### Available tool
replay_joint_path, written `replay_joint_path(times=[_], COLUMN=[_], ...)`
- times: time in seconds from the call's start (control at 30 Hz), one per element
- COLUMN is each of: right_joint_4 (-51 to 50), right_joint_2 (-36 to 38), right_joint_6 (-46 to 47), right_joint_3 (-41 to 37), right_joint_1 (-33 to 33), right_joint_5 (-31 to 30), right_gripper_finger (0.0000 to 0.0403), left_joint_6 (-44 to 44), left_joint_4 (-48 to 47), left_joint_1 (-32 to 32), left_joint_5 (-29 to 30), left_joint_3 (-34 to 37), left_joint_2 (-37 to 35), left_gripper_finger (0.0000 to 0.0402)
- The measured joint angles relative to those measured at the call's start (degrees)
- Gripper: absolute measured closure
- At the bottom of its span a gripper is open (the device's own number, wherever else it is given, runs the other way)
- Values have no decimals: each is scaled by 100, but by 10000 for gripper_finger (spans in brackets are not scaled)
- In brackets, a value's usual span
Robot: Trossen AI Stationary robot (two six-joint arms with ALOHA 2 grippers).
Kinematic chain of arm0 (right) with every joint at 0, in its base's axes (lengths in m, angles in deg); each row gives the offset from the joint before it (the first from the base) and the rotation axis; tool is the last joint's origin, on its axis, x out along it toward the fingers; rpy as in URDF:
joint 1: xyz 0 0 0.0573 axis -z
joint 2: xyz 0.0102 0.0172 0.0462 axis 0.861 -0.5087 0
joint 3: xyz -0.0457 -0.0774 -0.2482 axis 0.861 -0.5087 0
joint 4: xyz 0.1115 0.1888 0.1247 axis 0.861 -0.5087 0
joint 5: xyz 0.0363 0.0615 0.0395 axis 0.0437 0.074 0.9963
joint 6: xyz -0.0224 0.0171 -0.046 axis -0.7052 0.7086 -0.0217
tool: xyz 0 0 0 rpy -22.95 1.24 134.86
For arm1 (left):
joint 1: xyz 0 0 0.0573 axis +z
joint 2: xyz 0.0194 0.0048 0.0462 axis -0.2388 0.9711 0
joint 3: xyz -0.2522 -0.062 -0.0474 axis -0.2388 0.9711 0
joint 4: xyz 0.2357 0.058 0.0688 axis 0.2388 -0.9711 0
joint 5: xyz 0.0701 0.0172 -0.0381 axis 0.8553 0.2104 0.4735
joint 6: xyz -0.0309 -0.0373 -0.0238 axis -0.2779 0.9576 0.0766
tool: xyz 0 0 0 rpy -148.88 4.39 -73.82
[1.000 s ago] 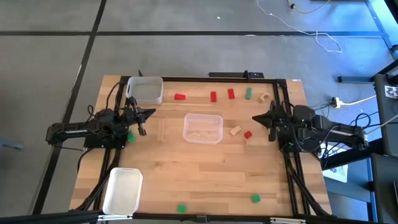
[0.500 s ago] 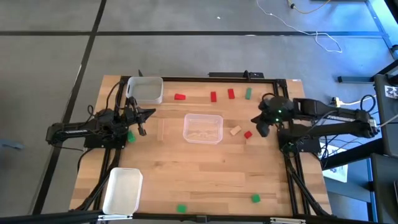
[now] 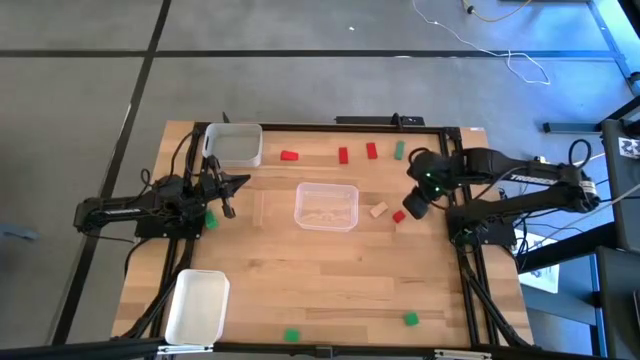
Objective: Sort & place blocks by color
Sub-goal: Put the red block into the transparent bin
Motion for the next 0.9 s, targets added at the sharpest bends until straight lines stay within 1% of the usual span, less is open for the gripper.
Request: replay_joint_path(times=[0.1, 0.33, 0.53, 0.7, 0.77, 0.9], right_joint_4=[-129, -189, -181, -178, -174, -166], right_joint_2=[-135, -323, -330, -330, -330, -378], right_joint_6=[351, 376, 359, 283, 197, 305], right_joint_3=[0, 0, 0, 0, 0, 0], right_joint_1=[73, 357, 438, 443, 450, 450], right_joint_5=[82, 46, 204, 224, 225, 231], right_gripper_finger=[377, 377, 398, 381, 380, 379], left_joint_6=[0, -13, -26, -26, -26, -28], left_joint_4=[0, 0, 0, 1, 0, 1], left_joint_1=[1, 1, -2, -2, -2, -1], left_joint_5=[0, 48, 52, 52, 51, 50], left_joint_3=[2, 2, -1, 1, 1, -1], left_joint_2=[-2, -2, -2, -2, 0, -1], left_gripper_finger=[401, 401, 401, 401, 401, 401])
